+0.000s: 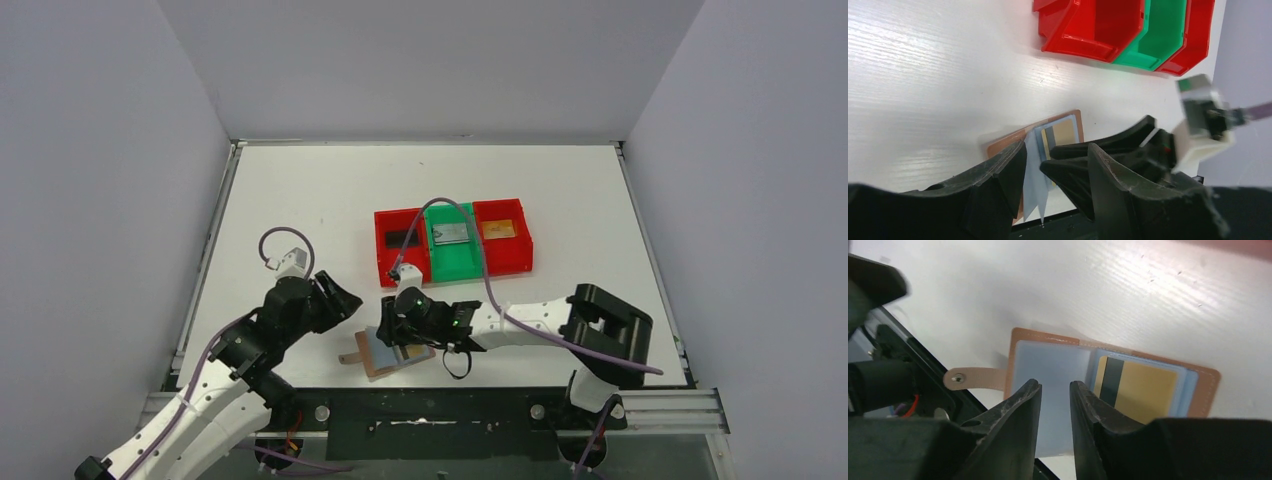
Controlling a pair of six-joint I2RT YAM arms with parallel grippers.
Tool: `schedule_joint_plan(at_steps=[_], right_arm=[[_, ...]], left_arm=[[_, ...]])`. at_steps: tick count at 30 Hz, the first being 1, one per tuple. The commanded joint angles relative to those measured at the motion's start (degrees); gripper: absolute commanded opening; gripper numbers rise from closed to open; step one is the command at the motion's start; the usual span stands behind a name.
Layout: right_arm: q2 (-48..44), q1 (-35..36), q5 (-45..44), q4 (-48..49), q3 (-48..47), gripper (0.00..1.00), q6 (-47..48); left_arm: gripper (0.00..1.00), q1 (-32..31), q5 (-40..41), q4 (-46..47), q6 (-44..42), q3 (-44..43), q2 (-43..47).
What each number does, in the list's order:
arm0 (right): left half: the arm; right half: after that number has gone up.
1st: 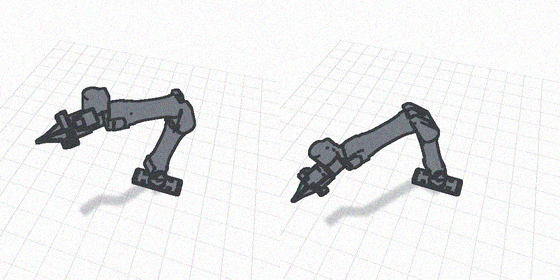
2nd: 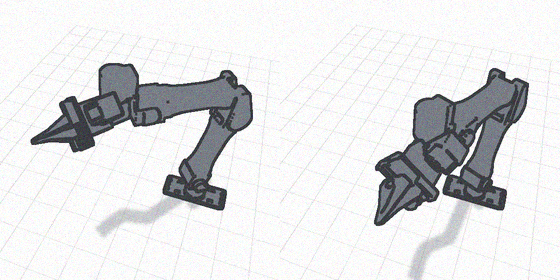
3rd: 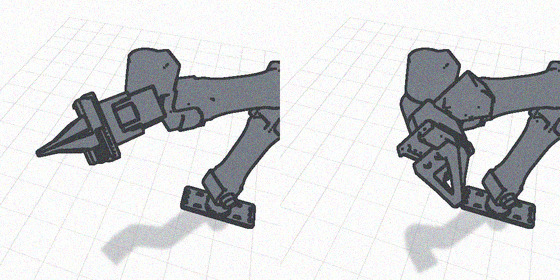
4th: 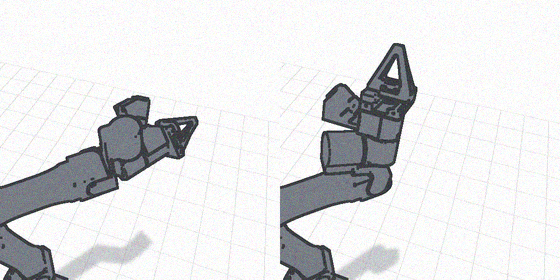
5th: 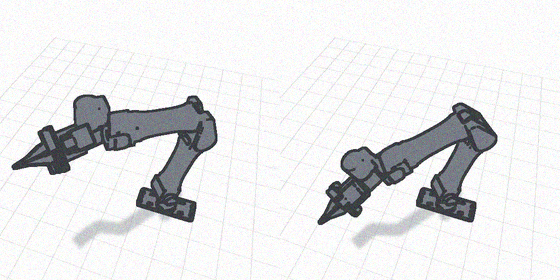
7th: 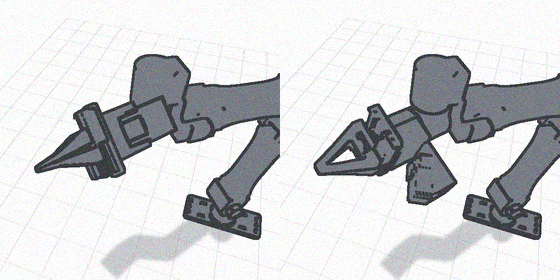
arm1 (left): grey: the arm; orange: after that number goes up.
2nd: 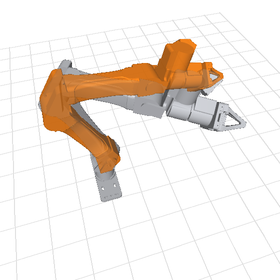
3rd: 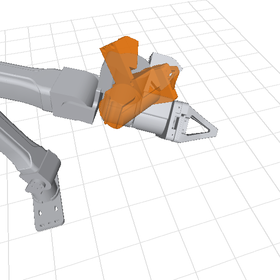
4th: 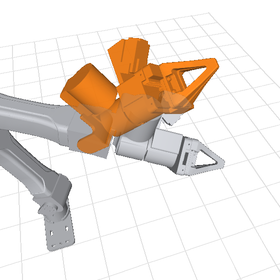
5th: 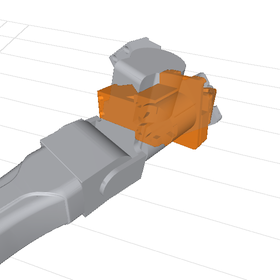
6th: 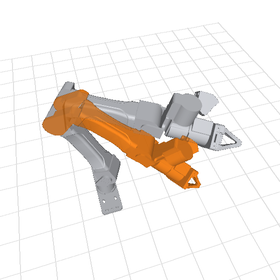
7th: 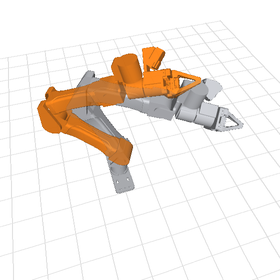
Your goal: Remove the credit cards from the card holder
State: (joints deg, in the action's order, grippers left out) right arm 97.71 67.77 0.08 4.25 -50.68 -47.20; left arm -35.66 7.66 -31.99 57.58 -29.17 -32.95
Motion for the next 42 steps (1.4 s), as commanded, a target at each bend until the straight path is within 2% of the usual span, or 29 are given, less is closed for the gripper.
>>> schedule_joint_plan(at_steps=[1,5,11,17,21,26,32,42], right_arm=[[-10.89,0.44,-9.65,2.33,3.40,0.30,-1.18],[-17.13,-0.53,-15.78,-1.44,8.06,0.33,-4.08],[-19.97,-2.57,-14.04,-0.89,11.94,0.35,-5.97],[-21.28,-2.47,-17.56,-1.43,14.51,0.34,-10.01],[-23.42,-2.52,-19.19,-0.34,17.04,0.35,-11.45],[-24.76,-2.75,-18.35,1.04,18.38,0.36,-10.21],[-21.54,-3.68,-9.40,7.17,18.19,0.36,-6.16],[-13.09,-4.53,-3.14,7.45,13.76,0.34,-5.98]], left_arm=[[0.47,-0.33,-1.53,2.46,-0.03,-0.32,-0.39],[0.47,-0.30,-6.11,6.76,-0.95,0.37,-1.25],[0.46,-0.42,-12.32,12.30,-1.85,0.63,-4.27],[0.43,-2.59,-18.42,17.14,-1.41,0.08,-10.24],[0.42,-8.47,-14.37,18.99,2.46,1.63,-13.48],[0.41,-16.61,-4.72,19.52,8.86,5.28,-15.36],[0.40,-17.08,-3.77,28.09,12.37,11.95,-16.13],[0.37,-17.10,-2.27,29.65,12.88,14.93,-18.31]])
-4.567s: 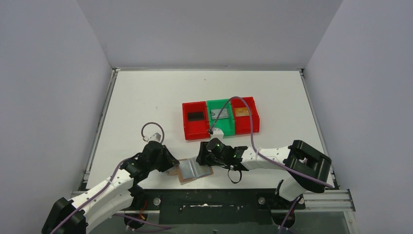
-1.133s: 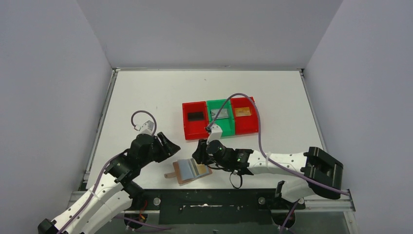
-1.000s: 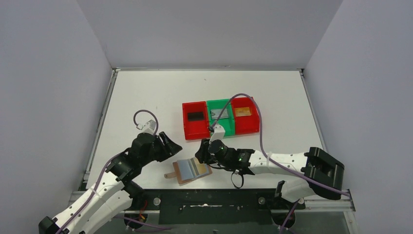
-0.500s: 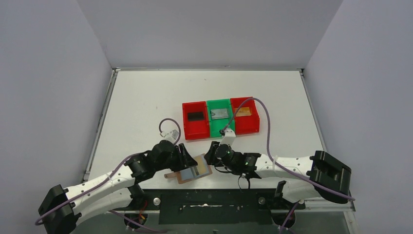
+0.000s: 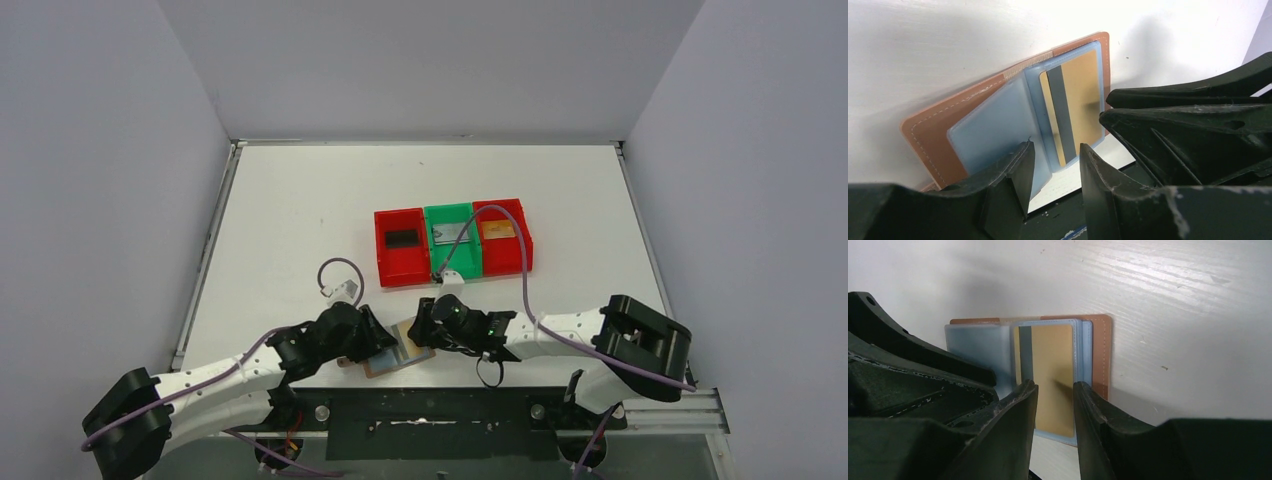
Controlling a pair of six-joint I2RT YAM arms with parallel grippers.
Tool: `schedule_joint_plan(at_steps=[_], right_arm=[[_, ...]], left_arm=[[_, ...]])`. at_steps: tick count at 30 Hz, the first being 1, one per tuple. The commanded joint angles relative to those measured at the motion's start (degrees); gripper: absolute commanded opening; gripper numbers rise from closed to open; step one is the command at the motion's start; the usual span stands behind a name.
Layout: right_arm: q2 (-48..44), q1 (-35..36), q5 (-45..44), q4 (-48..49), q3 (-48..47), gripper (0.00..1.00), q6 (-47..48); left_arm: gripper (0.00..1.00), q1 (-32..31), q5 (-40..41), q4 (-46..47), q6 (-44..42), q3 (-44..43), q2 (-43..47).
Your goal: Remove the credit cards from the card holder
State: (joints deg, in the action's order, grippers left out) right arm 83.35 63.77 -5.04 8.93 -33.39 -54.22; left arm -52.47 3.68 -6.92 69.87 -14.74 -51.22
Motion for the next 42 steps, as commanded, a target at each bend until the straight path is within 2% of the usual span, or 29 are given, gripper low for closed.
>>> schedule_joint_plan(at_steps=[1,22,30,42], right_arm=[[1.58,-0.56,2.23,2.83,-3.53,0.33,1.04],[5.65,-0.83,2.90,0.07,-4.23,0.30,-1.09],[5.16,-0.81,2.41,0.35,-2.85,0.30,-2.28],[5.33,-0.74,2.14,0.48,-2.74,0.30,-2.56]], left_arm=[[0.37,-0.29,1.77,4.69,0.62,0.71,-0.02],[0.36,-0.12,2.19,11.89,2.37,4.77,-3.24],[0.26,-0.04,4.92,21.23,8.39,11.30,-0.95],[0.24,0.25,4.89,23.97,9.31,12.92,0.62]])
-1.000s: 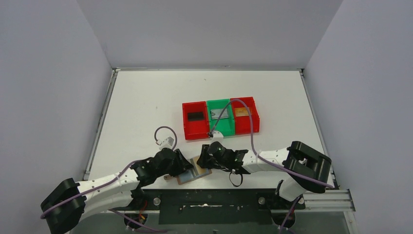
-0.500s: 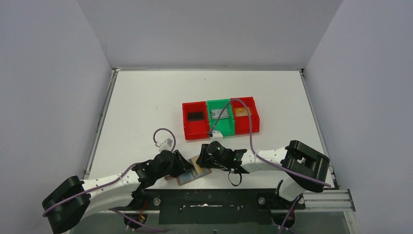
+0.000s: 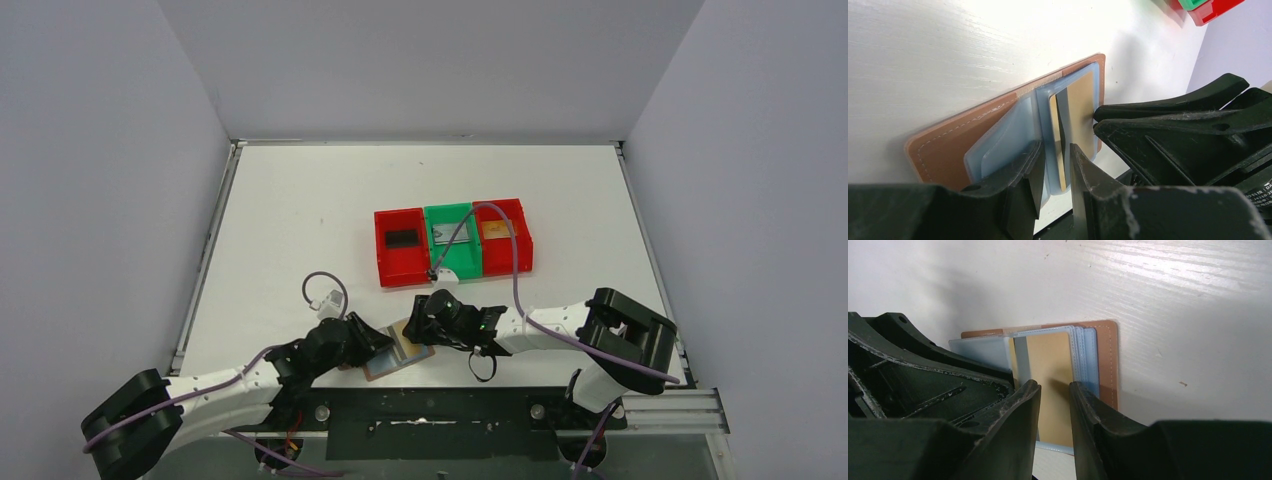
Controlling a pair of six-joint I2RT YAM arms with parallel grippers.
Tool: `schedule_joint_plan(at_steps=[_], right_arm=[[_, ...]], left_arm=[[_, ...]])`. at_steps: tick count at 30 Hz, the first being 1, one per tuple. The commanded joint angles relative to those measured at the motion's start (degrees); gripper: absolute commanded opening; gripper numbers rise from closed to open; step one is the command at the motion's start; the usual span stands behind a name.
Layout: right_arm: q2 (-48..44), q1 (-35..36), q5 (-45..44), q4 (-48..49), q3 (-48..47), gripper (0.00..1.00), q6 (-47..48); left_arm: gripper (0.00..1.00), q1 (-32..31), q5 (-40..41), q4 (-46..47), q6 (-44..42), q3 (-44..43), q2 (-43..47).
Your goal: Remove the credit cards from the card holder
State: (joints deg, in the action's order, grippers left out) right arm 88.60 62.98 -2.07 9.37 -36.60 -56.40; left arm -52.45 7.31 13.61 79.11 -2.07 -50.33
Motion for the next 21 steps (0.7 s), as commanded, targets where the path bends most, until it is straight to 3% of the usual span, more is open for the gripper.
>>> schedule_joint_plan(at_steps=[1,11,21], right_arm=[[0.06,0.10,-0.83,0.11,0.48,0.30,-0.38],[0.26,0.12,-1.01,0.21,0.56,0.30,-0.72],[0.00,0.12,-2.68,-1.20,0.71,0.31,-1.64]], left_arm=[[0.24,0.28,0.98,3.97,-0.02,0.16,-0.69],[0.16,0.59,-1.06,6.67,-0.56,-1.11,-6.11],[0.00,0.73,0.29,0.46,0.17,0.22,-0.53]])
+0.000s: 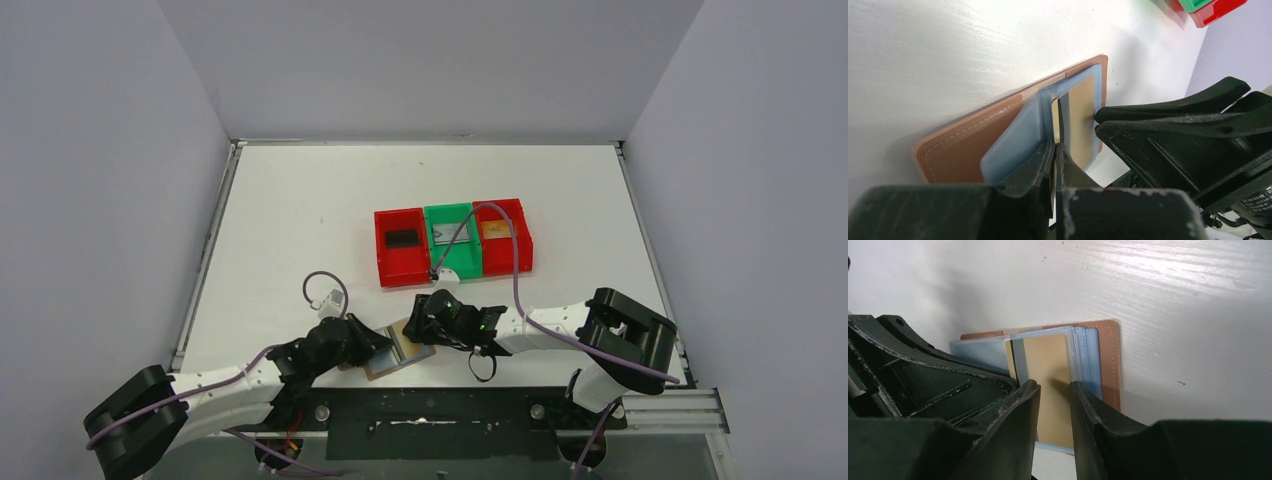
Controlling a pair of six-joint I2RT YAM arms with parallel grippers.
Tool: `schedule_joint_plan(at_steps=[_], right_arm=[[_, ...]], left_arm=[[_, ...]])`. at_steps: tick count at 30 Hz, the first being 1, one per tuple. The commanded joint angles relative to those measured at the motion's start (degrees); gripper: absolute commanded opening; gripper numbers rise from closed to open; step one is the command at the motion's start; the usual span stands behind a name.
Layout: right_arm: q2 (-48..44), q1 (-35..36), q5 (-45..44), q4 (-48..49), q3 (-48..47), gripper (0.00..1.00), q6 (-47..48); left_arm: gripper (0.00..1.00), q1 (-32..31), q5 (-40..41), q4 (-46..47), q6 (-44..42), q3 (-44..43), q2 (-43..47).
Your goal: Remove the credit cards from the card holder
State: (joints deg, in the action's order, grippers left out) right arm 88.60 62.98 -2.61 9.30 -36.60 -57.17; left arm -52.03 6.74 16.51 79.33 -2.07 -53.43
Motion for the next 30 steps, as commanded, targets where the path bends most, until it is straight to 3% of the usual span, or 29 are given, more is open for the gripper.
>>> schedule_joint_plan(at_steps=[1,10,17,22,27,30], right_arm=[[-0.07,0.10,-2.46,-1.51,0.66,0.31,-1.04],[-0.10,0.11,-2.84,-1.93,0.39,0.32,-0.98],[0.42,0.15,-2.54,-1.48,0.08,0.32,-0.66],[0.70,0.15,-2.27,-1.30,0.04,0.31,-0.91],[0.79,0.18,-2.22,-1.22,-0.05,0.31,-0.91],[0.79,0.20,-2.30,-1.41,-0.08,0.31,-1.01]], left_arm=[[0.00,0.32,0.95,-3.20,-0.13,0.29,3.33],[0.00,0.60,1.55,-7.00,-0.15,0.98,8.00],[0.21,0.70,0.18,1.22,0.92,2.08,5.98],[0.26,0.66,-0.75,3.81,0.54,1.29,3.03],[0.26,0.79,-1.65,6.25,0.53,0.96,0.03],[0.17,0.78,-1.63,5.65,0.74,0.83,-0.76]])
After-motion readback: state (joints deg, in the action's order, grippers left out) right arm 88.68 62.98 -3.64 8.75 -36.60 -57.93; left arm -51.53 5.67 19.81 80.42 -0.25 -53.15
